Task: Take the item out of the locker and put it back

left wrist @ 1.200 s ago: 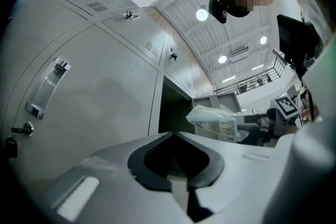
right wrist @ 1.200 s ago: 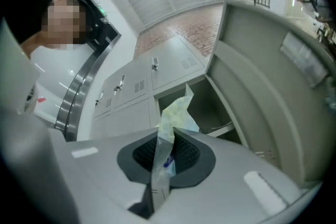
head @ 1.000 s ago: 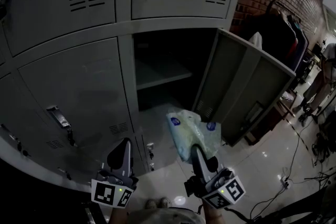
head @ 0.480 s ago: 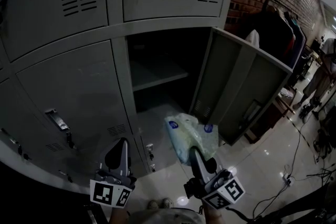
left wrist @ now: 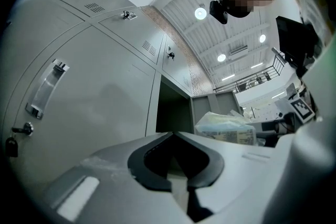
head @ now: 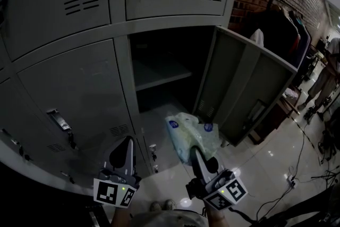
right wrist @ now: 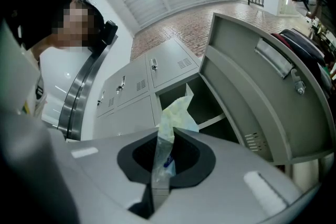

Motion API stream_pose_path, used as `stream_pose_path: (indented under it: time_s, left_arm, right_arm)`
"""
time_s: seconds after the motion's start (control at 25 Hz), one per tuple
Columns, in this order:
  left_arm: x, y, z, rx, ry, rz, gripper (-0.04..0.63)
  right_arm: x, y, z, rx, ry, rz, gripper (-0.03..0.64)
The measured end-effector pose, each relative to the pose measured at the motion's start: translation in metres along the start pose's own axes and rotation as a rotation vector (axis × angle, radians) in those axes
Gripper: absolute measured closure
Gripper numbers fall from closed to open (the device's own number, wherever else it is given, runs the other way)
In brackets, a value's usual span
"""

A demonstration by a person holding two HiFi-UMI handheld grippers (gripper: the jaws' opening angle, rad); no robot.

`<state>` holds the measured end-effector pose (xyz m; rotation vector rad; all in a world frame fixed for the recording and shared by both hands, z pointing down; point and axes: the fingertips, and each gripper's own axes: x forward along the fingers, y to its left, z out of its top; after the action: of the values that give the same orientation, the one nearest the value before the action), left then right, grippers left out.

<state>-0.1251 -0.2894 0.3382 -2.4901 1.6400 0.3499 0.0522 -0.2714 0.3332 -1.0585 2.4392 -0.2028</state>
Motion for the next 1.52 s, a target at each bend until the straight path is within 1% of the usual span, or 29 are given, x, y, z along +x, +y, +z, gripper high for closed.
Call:
stream_pose_path:
  time_s: [0.2,0.4,0.52,0.6,0.76,0.84,0.96,1.04,1.12,1.28,1.44,1.48,1.52]
  left_arm:
    - [0.010,-0.006,0.001,0.019,0.004,-0.016,0.591]
    - [0.020,-0.005,0.010,0.043,-0.009,-0.006,0.591]
    - [0.026,-0.006,0.014,0.056,-0.015,-0.006,0.591]
    - [0.030,-0.007,0.014,0.056,-0.015,-0.010,0.591]
    - [0.033,-0.013,0.010,0.048,-0.004,-0.026,0.591]
    - [0.034,-0.019,0.006,0.046,0.008,-0.044,0.591]
    - [0.036,-0.028,0.002,0.046,0.025,-0.071,0.591]
    - [0.037,-0.028,0.000,0.051,0.032,-0.069,0.591]
    - [0.037,-0.024,-0.001,0.056,0.037,-0.057,0.591]
    - [0.040,-0.015,0.002,0.039,0.023,-0.031,0.591]
    - [0.042,-0.016,0.000,0.053,0.028,-0.036,0.591]
    - [0.043,-0.016,0.001,0.054,0.027,-0.037,0.591]
    - [0.043,-0.016,0.001,0.055,0.027,-0.038,0.591]
  right_arm:
    - [0.008,0.005,-0.003,-0.027,0.023,0.003,0.601]
    - [0.022,0.007,0.011,-0.067,0.012,0.006,0.601]
    - [0.049,0.004,0.028,-0.106,0.003,0.017,0.601]
    - [0.079,-0.005,0.041,-0.152,0.016,0.008,0.601]
    - [0.164,-0.035,0.053,-0.275,0.102,-0.010,0.601]
    - [0.209,-0.055,0.054,-0.319,0.147,-0.027,0.601]
    - [0.263,-0.088,0.040,-0.366,0.267,-0.068,0.601]
    - [0.280,-0.100,0.026,-0.398,0.344,-0.087,0.601]
    - [0.284,-0.105,0.018,-0.409,0.375,-0.092,0.601]
    - [0.288,-0.105,0.013,-0.390,0.374,-0.080,0.601]
    - [0.290,-0.107,0.009,-0.384,0.378,-0.083,0.597]
    - [0.290,-0.108,0.009,-0.378,0.374,-0.092,0.581]
    - [0.290,-0.110,0.010,-0.369,0.368,-0.103,0.530]
